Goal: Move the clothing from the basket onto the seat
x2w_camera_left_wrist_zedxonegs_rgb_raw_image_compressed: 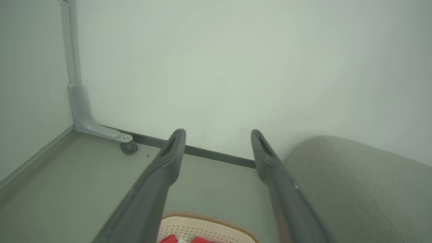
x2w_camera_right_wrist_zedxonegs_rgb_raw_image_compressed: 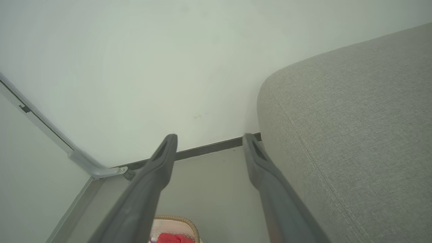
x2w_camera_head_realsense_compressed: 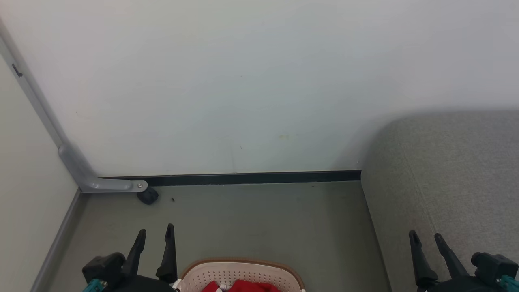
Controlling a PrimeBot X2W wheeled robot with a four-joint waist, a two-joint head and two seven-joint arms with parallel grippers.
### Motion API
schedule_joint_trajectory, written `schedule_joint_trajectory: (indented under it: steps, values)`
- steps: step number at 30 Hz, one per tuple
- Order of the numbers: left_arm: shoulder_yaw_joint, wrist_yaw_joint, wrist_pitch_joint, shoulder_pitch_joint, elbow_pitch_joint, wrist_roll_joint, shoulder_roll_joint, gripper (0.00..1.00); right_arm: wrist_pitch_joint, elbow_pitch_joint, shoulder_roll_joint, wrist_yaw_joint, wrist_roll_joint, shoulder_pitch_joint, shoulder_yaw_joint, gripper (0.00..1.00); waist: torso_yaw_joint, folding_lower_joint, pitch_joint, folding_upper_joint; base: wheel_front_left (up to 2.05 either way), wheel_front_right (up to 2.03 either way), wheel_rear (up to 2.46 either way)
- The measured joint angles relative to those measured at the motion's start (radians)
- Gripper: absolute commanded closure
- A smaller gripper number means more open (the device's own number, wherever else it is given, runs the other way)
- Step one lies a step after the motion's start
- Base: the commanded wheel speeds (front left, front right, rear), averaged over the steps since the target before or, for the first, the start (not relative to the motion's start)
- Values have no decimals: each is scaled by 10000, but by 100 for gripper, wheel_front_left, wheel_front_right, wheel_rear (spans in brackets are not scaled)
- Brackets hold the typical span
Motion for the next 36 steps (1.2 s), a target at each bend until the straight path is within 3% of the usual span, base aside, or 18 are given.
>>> schedule_joint_trajectory:
  steps: [17, 36]
  values:
    - [-184, 359, -617, -87, 688, 1939, -56, 0, -635, 61, -345, -487, -2057, -8, 460, 0, 23, 0, -21, 0, 0, 0, 0]
    - [10, 445, -617, -205, 1350, 1954, -257, 0, -635, -96, -326, -663, -2205, 9, 282, 0, -31, 0, 13, 0, 0, 0, 0]
